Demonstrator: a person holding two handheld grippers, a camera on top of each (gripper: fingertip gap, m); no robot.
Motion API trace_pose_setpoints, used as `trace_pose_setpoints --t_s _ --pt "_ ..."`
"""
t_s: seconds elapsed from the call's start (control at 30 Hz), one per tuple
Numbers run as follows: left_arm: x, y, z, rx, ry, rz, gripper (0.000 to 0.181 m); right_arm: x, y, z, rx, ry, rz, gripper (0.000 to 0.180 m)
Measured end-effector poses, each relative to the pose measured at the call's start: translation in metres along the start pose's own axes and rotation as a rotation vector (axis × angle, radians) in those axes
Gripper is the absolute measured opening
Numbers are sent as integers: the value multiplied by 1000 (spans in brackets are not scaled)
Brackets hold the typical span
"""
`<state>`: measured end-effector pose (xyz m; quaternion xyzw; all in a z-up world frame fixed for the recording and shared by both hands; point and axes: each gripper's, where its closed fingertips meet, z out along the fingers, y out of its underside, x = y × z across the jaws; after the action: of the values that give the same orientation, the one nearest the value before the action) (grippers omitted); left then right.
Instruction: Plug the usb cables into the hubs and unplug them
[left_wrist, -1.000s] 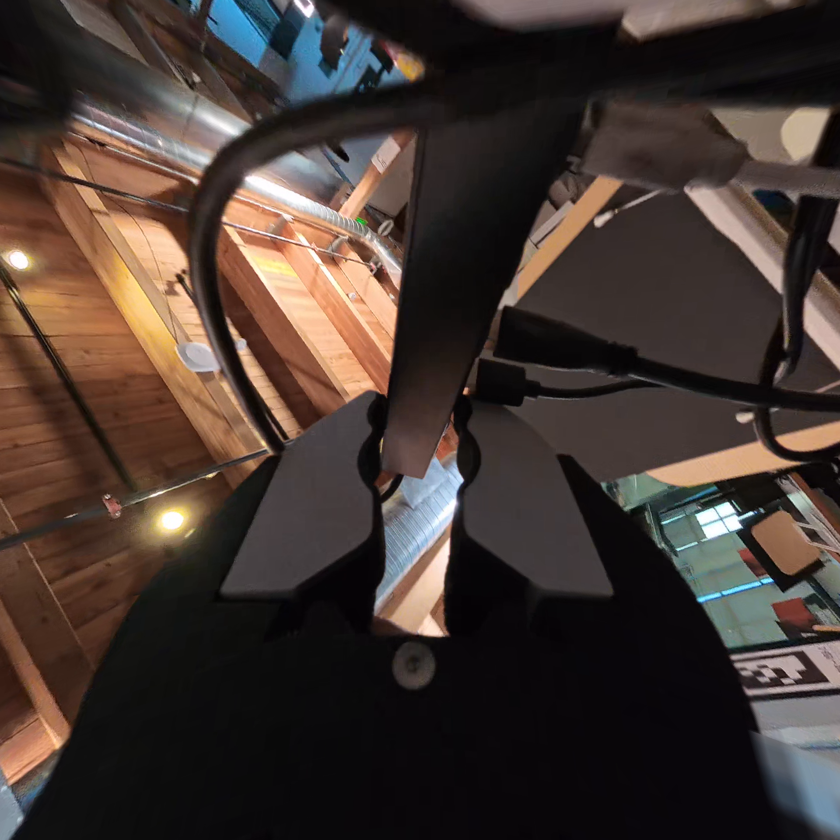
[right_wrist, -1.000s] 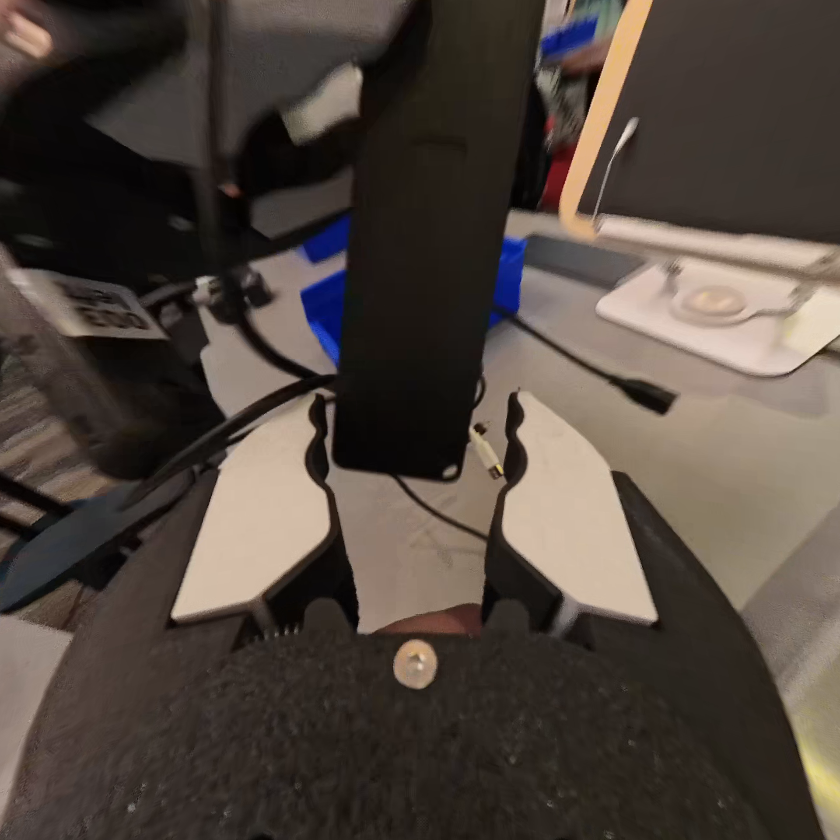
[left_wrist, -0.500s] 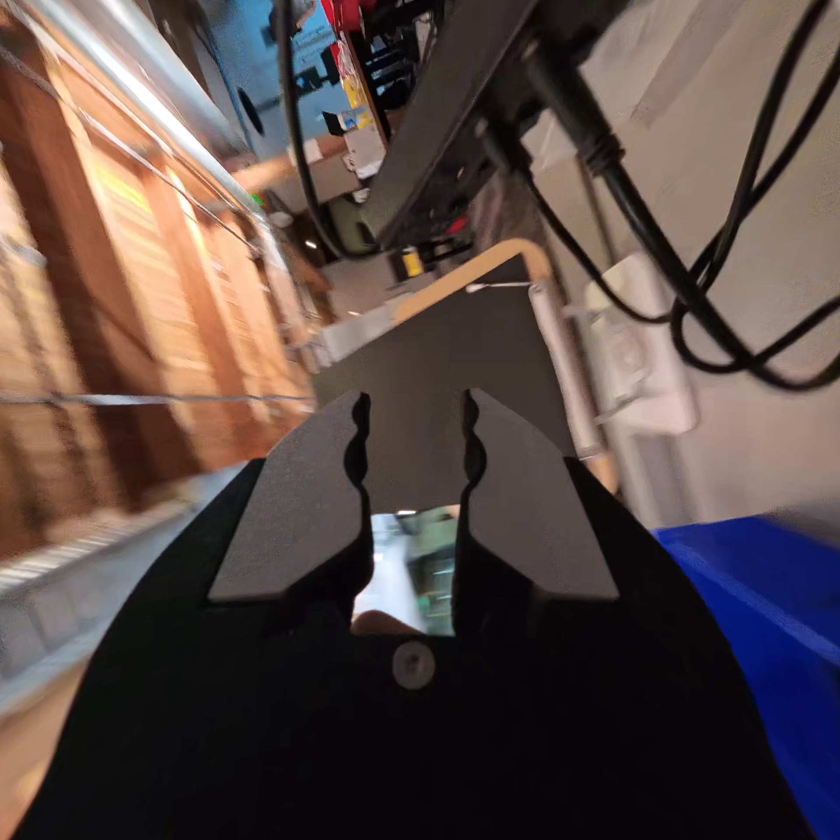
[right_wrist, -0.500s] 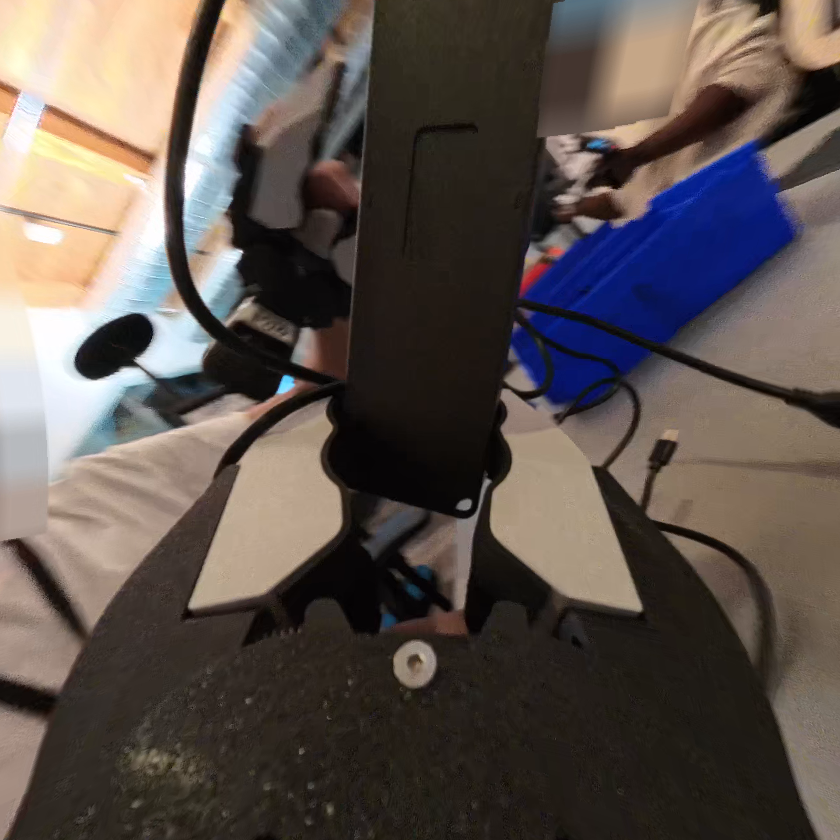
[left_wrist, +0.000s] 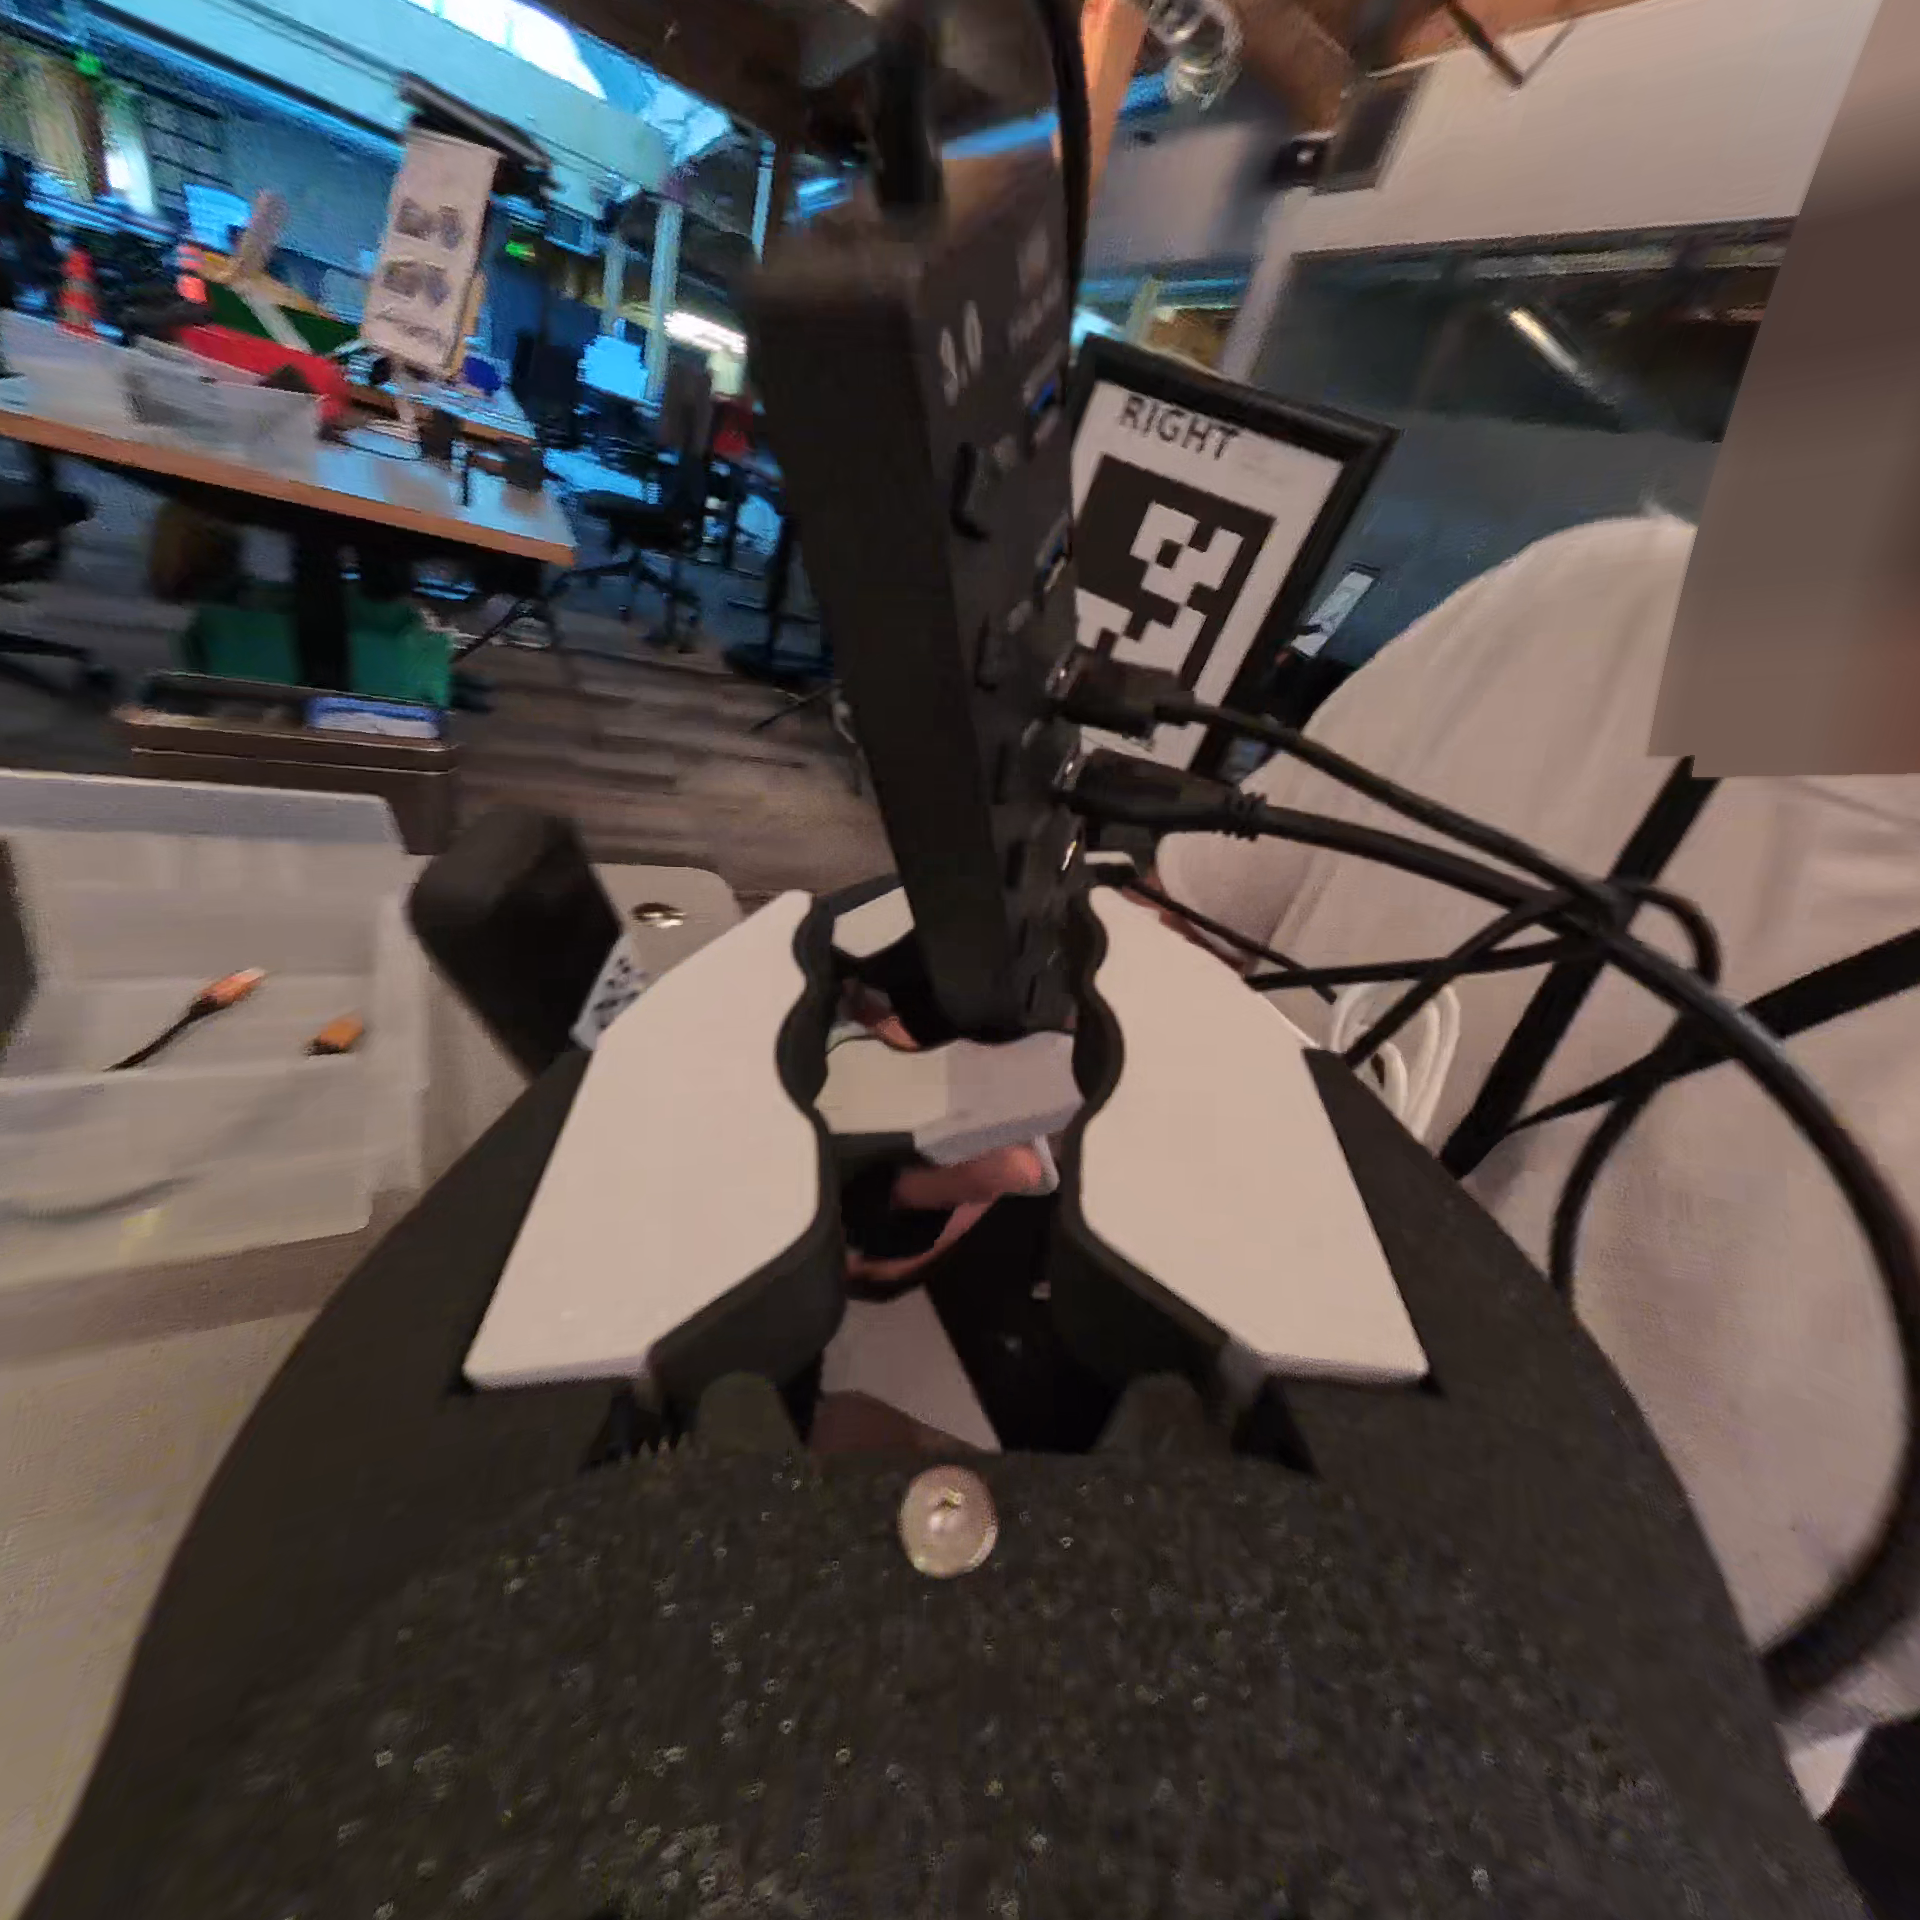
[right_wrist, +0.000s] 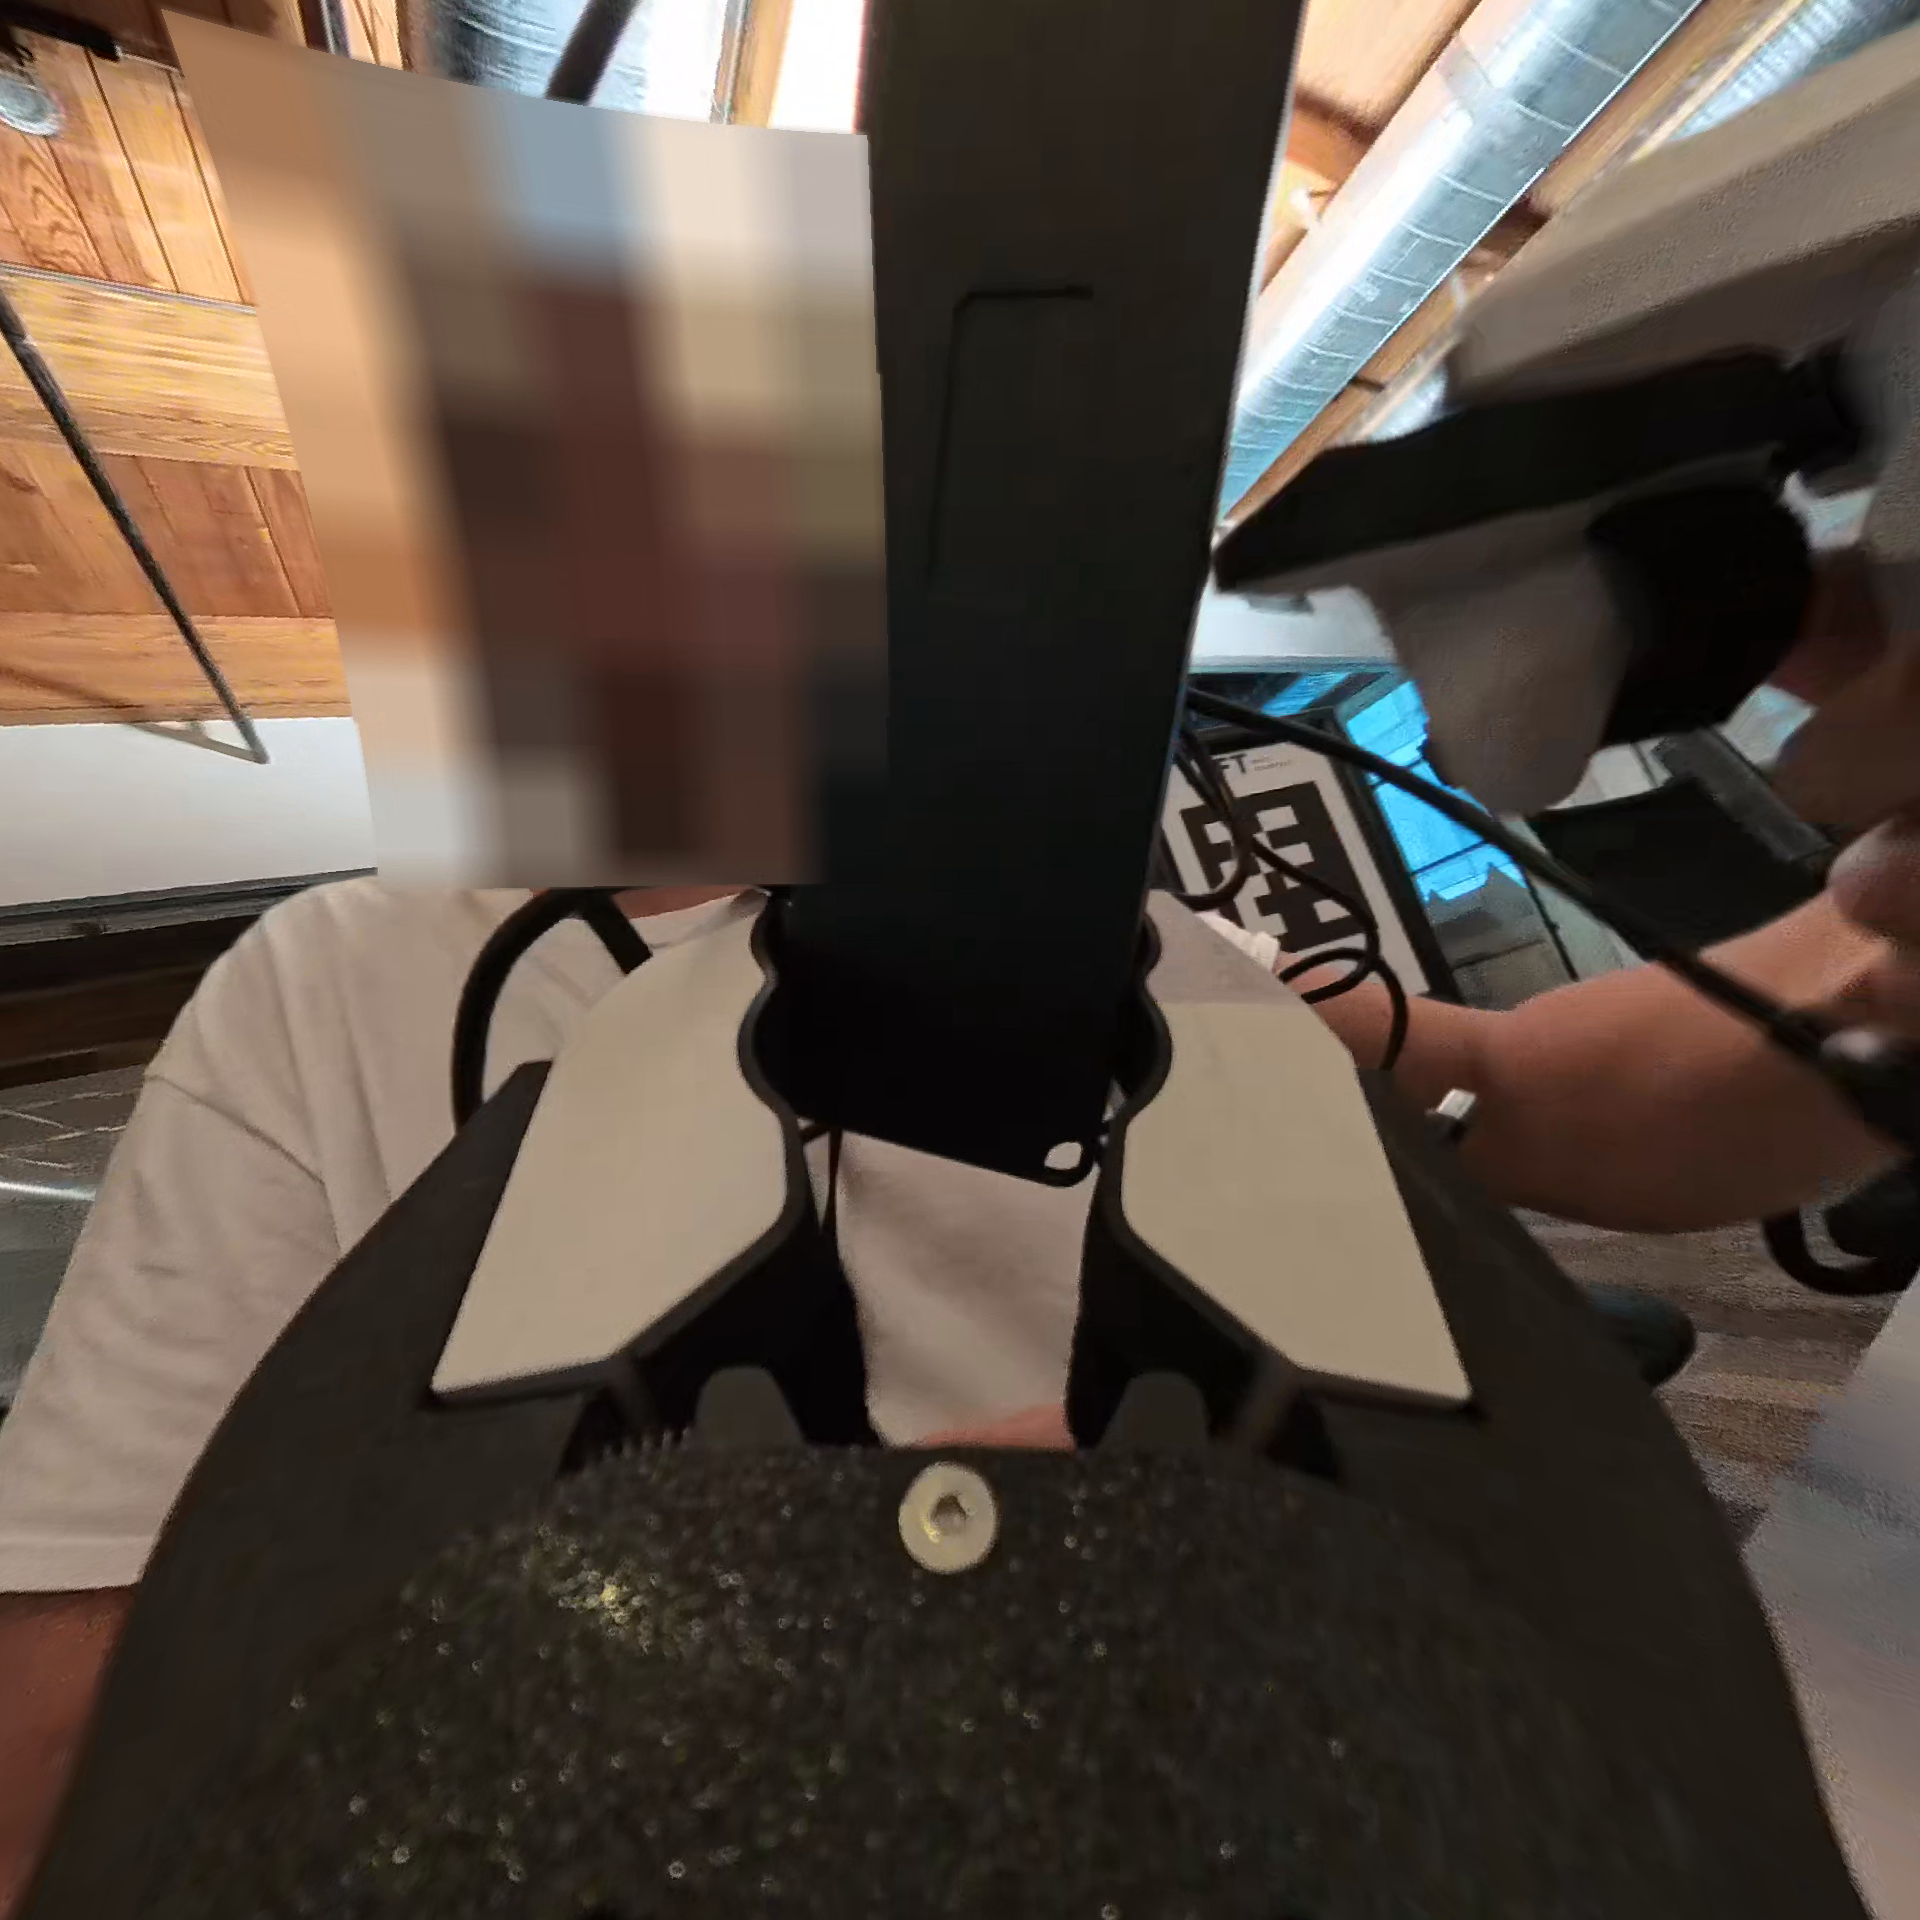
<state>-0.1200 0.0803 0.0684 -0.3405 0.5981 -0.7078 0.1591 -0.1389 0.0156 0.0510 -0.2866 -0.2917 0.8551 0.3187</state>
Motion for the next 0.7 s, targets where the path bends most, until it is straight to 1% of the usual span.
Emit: trace_pose_setpoints --t_s 0.1,0.17,0.27,0.33,0.4,0.47,0.5,0.53,0.57,0.6,0.63,0.7 --pt "10 14 23 3 19 35 43 8 5 1 -2 5 17 60" --pt "5 15 30 18 -44 37 39 10 7 -3 12 3 22 60" --pt "-4 16 30 57 -70 -67 37 8 3 -7 52 -15 34 60" --pt "-9 16 22 95 -102 -78 36 15 0 -12 72 37 44 61" --pt "-19 14 6 122 -169 -94 30 30 -11 -28 127 200 -17 61" --pt "-33 11 -18 139 -276 -85 25 45 -12 -45 94 397 -38 58" --pt "-43 15 -32 111 -360 -66 24 56 -13 -55 64 539 -54 64" --pt "-57 19 -48 86 -467 -54 23 68 -15 -69 34 712 -80 64" --pt "-68 24 -64 64 -550 -68 23 72 -21 -83 11 842 -130 53" --pt "-79 32 -79 35 -629 -79 23 70 -29 -95 -6 961 -195 46" --pt "-90 41 -94 4 -721 -85 23 69 -39 -112 -18 1105 -253 43" --pt "-105 62 -119 -67 -862 -120 23 56 -58 -140 -70 1354 -375 43"
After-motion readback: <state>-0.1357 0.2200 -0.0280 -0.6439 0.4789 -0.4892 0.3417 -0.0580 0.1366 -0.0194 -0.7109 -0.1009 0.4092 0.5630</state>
